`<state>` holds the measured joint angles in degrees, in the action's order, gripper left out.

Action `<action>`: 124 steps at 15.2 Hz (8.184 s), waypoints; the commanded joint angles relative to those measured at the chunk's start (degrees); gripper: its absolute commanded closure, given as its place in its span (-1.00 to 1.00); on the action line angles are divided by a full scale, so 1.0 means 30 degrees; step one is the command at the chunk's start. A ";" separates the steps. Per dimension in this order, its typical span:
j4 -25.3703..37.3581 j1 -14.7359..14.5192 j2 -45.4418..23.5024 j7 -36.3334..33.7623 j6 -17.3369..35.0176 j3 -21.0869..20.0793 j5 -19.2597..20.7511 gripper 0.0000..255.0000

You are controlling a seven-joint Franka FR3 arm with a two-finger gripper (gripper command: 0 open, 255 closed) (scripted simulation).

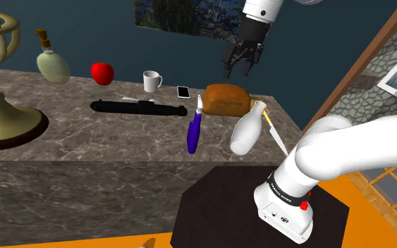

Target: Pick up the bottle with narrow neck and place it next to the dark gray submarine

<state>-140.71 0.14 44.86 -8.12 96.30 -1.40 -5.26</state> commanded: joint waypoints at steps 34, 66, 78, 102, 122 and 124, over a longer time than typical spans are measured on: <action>-0.8666 0.2648 0.6002 0.4589 0.2742 0.3858 0.4732 1.00; -0.1180 0.2073 0.4714 0.4630 -0.3438 0.2958 0.3768 1.00; 0.2644 0.1915 0.3344 0.4689 -0.5892 0.2723 0.3509 1.00; 1.1059 0.1638 -0.0519 0.4468 -1.0470 0.2150 0.2895 1.00; 1.8036 0.0683 -0.9584 -0.3793 -0.8188 -0.4805 0.0181 1.00; 1.9405 0.0490 -1.0946 -0.4701 -0.8200 -0.5523 0.0421 1.00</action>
<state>-84.81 1.82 14.17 -21.02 71.85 -17.03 -4.39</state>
